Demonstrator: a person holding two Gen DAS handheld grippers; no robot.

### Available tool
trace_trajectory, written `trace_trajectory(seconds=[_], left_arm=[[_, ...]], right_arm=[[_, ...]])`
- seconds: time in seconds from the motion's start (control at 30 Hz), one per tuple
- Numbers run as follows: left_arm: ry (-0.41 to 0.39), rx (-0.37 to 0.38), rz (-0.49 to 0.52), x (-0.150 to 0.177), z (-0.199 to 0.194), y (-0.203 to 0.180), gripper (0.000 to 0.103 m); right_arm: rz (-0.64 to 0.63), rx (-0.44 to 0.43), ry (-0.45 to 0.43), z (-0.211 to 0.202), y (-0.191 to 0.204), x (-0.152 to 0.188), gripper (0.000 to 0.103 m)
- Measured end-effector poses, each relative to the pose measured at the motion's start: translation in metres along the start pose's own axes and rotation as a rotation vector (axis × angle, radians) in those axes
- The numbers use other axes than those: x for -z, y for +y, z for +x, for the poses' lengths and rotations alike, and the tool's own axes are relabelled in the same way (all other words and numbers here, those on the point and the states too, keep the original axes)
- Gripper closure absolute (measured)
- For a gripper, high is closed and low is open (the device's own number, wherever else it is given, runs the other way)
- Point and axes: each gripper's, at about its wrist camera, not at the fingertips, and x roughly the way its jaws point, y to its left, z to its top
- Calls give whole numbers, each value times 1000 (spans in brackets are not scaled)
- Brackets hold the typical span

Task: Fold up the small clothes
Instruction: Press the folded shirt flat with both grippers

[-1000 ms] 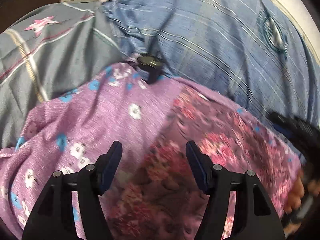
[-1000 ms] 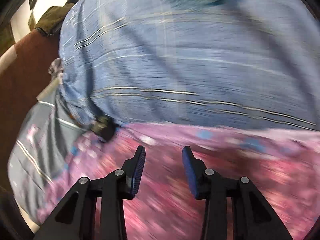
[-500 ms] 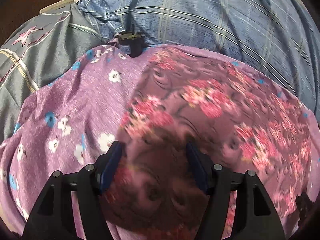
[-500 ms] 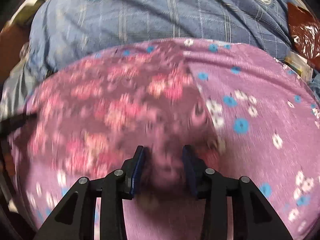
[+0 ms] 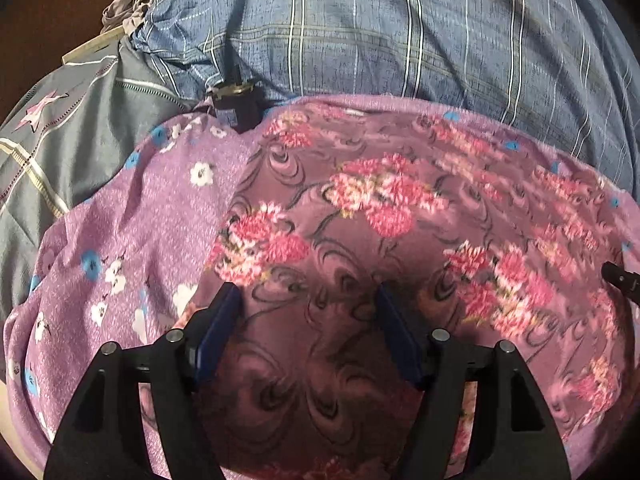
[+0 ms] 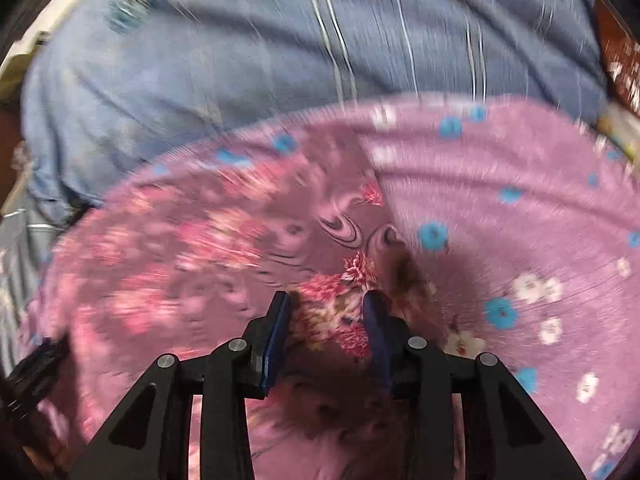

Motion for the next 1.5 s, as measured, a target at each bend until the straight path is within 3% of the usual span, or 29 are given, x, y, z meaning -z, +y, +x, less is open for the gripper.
trace_trajectory(seconds=[0.23, 0.3, 0.37, 0.43, 0.53, 0.63, 0.77, 1.07, 1.27, 1.5], left_arm=[[-42, 25, 21, -4, -10, -13, 33], [-45, 40, 48, -2, -12, -21, 29], [-40, 20, 80, 2, -11, -29, 27], [-38, -14, 100, 6, -8, -35, 27], [-50, -22, 88, 6, -10, -36, 27], [-65, -15, 65, 3, -14, -37, 27], [-107, 17, 59, 2, -25, -47, 27], [-163, 92, 104, 10, -46, -77, 27], [-191, 92, 147, 17, -53, -87, 27], [-209, 79, 165, 22, -58, -89, 27]], right_arm=[[18, -56, -118, -35, 7, 20, 61], [16, -106, -126, -48, 13, 39, 57], [5, -127, -102, -48, 18, 57, 47], [-44, -86, -57, -34, 29, 68, 46], [-87, -52, -86, -40, 38, 66, 46], [-38, -95, -163, -54, 34, 63, 48], [-5, -81, -218, -61, 29, 55, 47], [10, -23, -198, -54, 26, 44, 48], [-27, 55, -193, -57, 30, 47, 48], [-65, 82, -222, -69, 30, 48, 48]])
